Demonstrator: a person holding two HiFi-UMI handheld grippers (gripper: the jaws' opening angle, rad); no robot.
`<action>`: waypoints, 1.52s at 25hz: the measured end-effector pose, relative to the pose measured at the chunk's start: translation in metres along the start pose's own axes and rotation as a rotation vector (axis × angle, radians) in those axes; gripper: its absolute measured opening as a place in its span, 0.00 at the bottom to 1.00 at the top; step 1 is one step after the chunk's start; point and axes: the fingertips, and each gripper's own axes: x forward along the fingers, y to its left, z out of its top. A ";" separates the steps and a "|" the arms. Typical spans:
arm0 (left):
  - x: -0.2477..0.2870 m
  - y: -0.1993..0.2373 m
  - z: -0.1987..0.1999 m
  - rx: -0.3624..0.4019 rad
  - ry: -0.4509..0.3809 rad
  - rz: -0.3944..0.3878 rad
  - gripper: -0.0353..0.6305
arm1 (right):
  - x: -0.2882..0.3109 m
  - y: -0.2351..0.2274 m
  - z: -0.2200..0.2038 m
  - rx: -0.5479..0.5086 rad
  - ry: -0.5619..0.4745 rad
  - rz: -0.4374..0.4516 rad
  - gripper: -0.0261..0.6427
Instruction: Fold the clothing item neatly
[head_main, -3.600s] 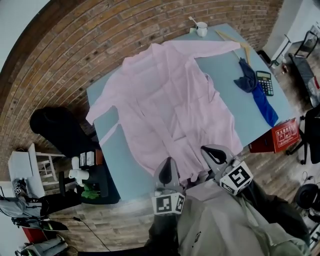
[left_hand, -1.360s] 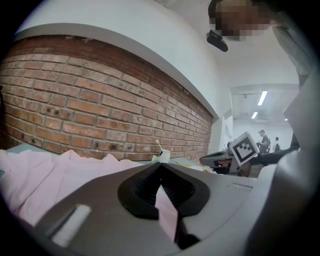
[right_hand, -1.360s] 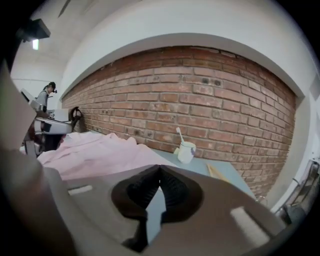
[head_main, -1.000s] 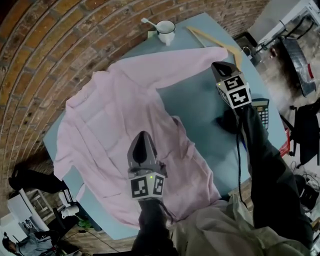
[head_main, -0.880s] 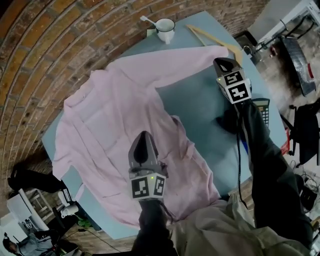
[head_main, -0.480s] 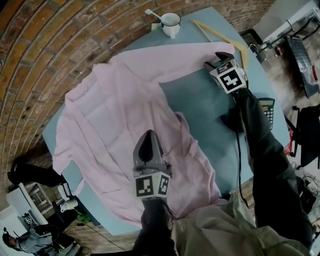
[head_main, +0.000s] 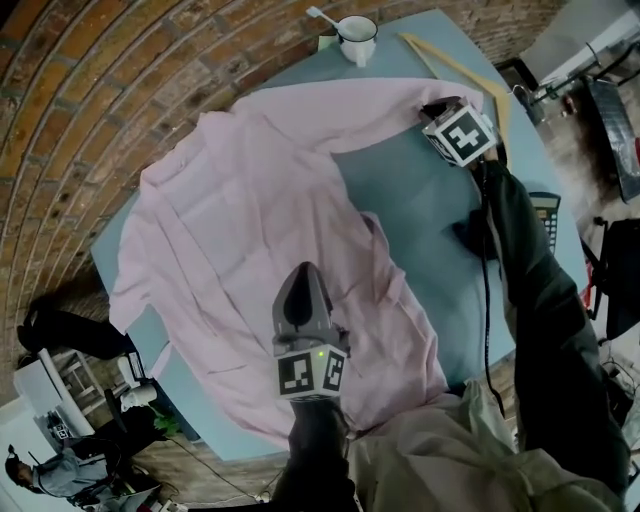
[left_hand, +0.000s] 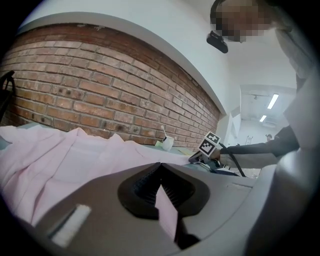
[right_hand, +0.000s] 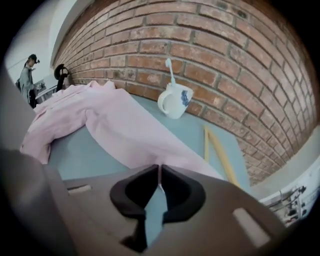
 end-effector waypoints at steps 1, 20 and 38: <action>-0.005 0.001 0.002 0.000 -0.007 0.002 0.06 | -0.008 -0.001 0.006 -0.022 -0.039 -0.025 0.08; -0.180 0.111 0.007 -0.106 -0.079 0.179 0.06 | -0.154 0.254 0.180 -0.472 -0.451 -0.032 0.07; -0.274 0.190 -0.007 -0.158 -0.084 0.232 0.06 | -0.115 0.452 0.150 -0.507 -0.384 0.051 0.15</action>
